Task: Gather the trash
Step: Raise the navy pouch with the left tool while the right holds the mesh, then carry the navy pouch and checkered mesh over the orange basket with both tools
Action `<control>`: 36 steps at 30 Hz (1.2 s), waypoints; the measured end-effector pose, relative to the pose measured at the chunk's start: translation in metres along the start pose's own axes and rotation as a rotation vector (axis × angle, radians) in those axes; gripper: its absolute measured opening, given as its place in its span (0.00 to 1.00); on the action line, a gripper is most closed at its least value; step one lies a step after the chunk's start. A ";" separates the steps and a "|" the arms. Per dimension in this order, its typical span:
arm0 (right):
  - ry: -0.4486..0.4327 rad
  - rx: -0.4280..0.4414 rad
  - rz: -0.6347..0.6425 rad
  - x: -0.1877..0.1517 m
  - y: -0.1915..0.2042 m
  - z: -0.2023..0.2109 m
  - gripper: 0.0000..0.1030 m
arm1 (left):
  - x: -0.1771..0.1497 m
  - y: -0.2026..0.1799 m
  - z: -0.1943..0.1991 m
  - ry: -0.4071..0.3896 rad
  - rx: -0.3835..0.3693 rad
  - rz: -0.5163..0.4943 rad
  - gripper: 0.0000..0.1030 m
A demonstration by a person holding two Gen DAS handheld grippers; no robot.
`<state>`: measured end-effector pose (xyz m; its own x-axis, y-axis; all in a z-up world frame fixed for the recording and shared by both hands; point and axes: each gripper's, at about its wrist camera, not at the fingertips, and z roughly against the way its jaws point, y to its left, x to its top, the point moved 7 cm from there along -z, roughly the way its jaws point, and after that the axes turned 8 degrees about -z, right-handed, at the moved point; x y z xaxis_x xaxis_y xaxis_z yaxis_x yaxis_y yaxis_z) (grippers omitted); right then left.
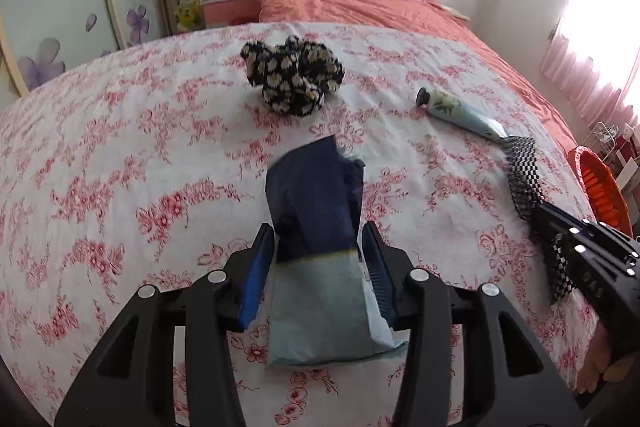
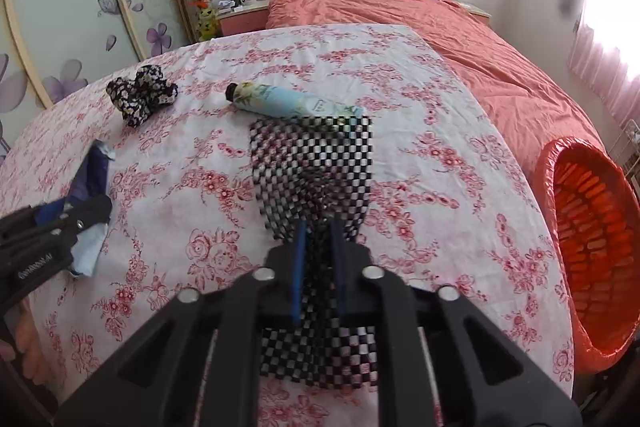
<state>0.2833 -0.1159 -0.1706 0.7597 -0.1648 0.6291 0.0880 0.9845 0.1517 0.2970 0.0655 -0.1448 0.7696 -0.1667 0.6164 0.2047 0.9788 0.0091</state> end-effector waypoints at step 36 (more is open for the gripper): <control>-0.002 0.031 -0.065 0.002 -0.010 -0.003 0.11 | -0.008 0.003 0.006 -0.032 0.005 0.021 0.37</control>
<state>0.2857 -0.1257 -0.1736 0.7515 -0.2287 0.6188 0.1169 0.9693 0.2163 0.2881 0.0703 -0.1452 0.7538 -0.1421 0.6415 0.1858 0.9826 -0.0007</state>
